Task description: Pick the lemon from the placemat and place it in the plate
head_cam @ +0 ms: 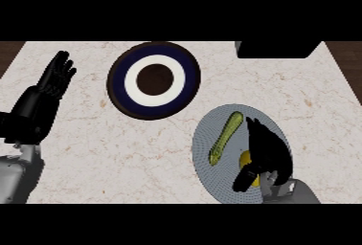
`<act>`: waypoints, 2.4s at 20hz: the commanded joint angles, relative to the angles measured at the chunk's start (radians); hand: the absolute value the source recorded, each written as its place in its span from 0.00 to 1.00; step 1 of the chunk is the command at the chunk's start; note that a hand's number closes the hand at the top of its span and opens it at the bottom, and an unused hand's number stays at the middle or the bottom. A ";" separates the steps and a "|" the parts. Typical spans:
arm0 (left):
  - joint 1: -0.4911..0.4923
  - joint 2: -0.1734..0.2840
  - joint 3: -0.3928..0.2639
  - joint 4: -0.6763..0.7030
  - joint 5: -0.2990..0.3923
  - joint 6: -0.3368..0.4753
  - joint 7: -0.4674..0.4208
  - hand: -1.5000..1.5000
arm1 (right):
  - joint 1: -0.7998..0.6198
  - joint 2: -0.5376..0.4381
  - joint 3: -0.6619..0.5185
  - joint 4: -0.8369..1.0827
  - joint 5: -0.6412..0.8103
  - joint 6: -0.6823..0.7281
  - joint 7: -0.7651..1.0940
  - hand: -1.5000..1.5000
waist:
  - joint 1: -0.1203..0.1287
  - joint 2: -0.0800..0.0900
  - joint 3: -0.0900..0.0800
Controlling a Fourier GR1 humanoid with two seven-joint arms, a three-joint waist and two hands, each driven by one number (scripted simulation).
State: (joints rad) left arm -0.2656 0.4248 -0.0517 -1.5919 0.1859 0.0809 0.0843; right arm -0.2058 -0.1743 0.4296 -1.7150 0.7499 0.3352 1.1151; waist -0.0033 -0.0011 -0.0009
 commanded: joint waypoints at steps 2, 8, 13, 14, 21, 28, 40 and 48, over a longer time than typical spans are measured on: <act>0.014 0.002 0.010 -0.054 0.000 -0.017 0.025 0.50 | 0.057 0.021 -0.012 -0.009 0.010 0.077 0.133 0.00 | 0.003 -0.001 0.001; -0.007 -0.015 0.032 -0.061 0.005 -0.035 0.065 0.50 | 0.097 0.040 -0.054 0.072 0.025 0.058 0.029 0.00 | 0.005 -0.001 0.001; -0.011 -0.043 0.037 0.034 -0.037 -0.048 -0.012 0.50 | 0.059 0.075 -0.063 0.203 0.099 0.037 0.005 0.00 | 0.005 0.002 0.001; 0.011 -0.096 -0.016 -0.036 -0.065 0.002 0.025 0.50 | 0.103 0.072 -0.052 0.205 0.119 0.005 -0.020 0.00 | 0.005 0.001 0.001; 0.001 -0.064 0.039 -0.033 -0.065 -0.054 0.025 0.50 | 0.015 0.076 -0.047 0.288 0.285 -0.166 -0.166 1.00 | 0.011 0.002 0.001; -0.028 -0.075 0.039 -0.012 -0.044 -0.081 0.013 0.50 | -0.150 -0.202 -0.213 0.347 0.126 -0.139 -0.653 1.00 | 0.046 0.027 0.007; -0.076 -0.093 0.018 0.009 -0.066 -0.074 0.011 0.50 | -0.396 -0.365 -0.401 0.658 -0.081 -0.253 -1.344 1.00 | 0.083 0.042 0.010; -0.059 -0.060 0.054 -0.002 -0.027 -0.116 0.019 0.50 | -0.569 -0.275 -0.526 0.844 -0.310 -0.191 -1.690 1.00 | 0.088 0.025 0.005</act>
State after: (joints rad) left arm -0.3337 0.3431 -0.0212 -1.5935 0.1348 -0.0082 0.1064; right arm -0.6868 -0.4901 -0.0402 -0.9539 0.5428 0.1051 -0.4448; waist 0.0808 0.0305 0.0065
